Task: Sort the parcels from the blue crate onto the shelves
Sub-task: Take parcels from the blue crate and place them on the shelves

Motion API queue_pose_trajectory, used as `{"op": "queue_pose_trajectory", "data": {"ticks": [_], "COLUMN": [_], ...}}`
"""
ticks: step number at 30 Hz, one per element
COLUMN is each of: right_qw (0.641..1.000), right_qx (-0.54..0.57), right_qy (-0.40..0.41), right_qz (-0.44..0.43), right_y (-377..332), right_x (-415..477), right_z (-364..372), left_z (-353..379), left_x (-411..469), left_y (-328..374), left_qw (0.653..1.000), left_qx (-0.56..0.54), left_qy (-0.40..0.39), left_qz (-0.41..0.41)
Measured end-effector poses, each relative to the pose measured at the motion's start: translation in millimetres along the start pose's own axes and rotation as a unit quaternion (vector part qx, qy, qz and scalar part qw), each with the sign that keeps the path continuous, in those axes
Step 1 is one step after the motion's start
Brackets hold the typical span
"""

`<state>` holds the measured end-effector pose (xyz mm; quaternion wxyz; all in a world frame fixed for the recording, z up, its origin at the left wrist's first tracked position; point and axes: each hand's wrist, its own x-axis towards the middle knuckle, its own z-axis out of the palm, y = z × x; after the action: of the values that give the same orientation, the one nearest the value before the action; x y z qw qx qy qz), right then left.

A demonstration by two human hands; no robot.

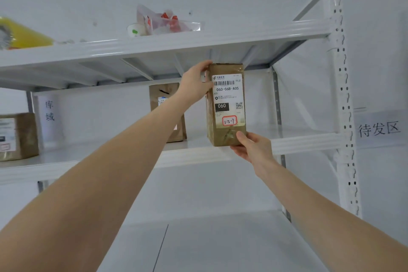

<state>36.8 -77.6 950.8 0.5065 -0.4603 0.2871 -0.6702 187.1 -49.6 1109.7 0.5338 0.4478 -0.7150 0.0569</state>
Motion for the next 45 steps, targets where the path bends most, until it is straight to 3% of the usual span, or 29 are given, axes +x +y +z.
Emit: {"op": "queue_pose_trajectory", "data": {"ticks": [11, 26, 37, 45], "right_qw": [0.994, 0.967, 0.958, 0.921], "right_qx": [-0.101, -0.192, -0.249, -0.368], "right_qy": [0.027, 0.064, 0.045, 0.005], "right_qz": [-0.038, -0.155, -0.136, -0.126], "right_y": [4, 1, 21, 32], "right_x": [27, 72, 93, 105], "right_z": [3, 47, 58, 55], "left_z": [8, -26, -29, -9], "left_x": [16, 57, 60, 70], "left_y": [-18, -53, -81, -89], "left_qw": [0.995, 0.998, 0.995, 0.979], "left_qx": [0.095, 0.048, 0.087, 0.192], "left_qy": [0.007, -0.017, -0.038, -0.045], "left_qz": [-0.012, 0.025, 0.026, 0.06]}}
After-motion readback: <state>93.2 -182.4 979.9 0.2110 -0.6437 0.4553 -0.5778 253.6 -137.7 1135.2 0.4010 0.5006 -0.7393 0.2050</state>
